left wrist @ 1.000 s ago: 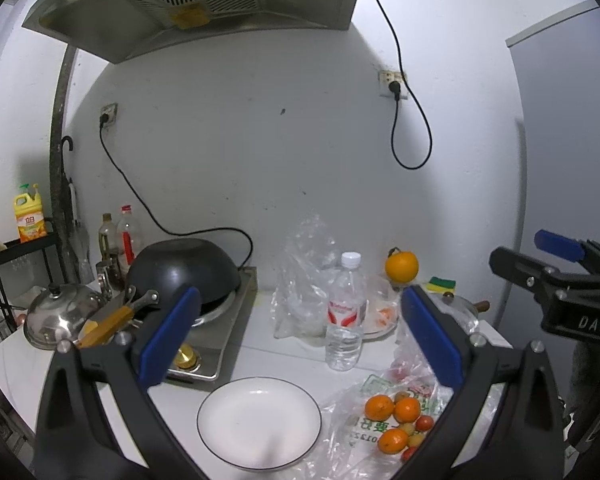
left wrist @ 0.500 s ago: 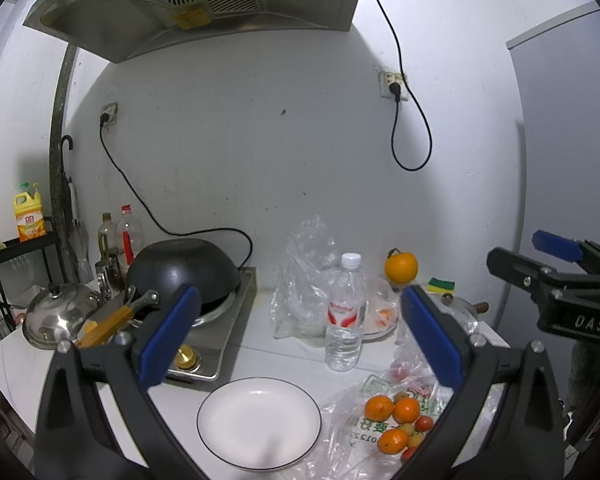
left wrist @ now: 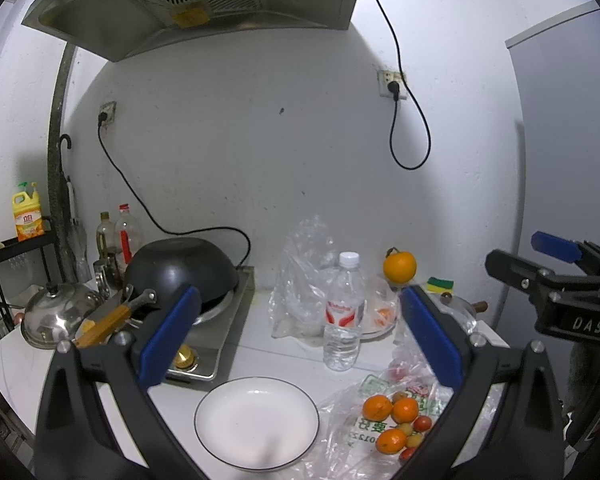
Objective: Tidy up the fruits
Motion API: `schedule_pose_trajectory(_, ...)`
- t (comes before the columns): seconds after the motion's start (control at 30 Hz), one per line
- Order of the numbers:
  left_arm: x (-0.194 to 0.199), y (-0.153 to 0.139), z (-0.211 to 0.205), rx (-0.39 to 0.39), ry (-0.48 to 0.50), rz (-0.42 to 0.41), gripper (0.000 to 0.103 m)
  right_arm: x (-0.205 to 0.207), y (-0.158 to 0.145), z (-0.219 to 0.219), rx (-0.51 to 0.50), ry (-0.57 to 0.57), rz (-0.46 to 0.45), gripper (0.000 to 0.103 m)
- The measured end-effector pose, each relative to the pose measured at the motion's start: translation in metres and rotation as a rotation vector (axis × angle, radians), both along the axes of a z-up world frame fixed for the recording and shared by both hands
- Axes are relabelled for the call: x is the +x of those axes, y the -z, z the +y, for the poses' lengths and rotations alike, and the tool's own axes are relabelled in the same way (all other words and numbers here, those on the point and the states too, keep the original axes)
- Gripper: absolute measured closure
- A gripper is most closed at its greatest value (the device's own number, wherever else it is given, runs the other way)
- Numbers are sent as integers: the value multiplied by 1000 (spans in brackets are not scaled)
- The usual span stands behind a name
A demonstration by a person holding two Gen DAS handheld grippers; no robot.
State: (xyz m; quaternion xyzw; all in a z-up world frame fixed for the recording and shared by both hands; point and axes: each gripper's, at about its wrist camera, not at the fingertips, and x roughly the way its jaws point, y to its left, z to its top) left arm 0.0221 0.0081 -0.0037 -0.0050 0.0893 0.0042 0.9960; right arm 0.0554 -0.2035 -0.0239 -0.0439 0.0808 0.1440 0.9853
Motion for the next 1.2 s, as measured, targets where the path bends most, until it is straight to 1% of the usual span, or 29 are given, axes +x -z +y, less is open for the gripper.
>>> schedule_pose_trajectory(0.4, 1, 1, -2, 0, 3, 3, 1, 0, 0, 1, -1, 2, 2, 6)
schedule_pose_trajectory(0.9, 9, 5, -7, 3, 24, 18, 1, 6, 7, -5, -6, 10, 20, 6)
schedule_pose_trajectory(1.07, 17, 15, -12, 12, 42, 50, 1, 14, 21, -15, -18, 17, 72, 6)
schedule_pose_trajectory(1.2, 25, 33, -19, 29, 52, 93, 1, 22, 40, -22, -27, 24, 132, 6)
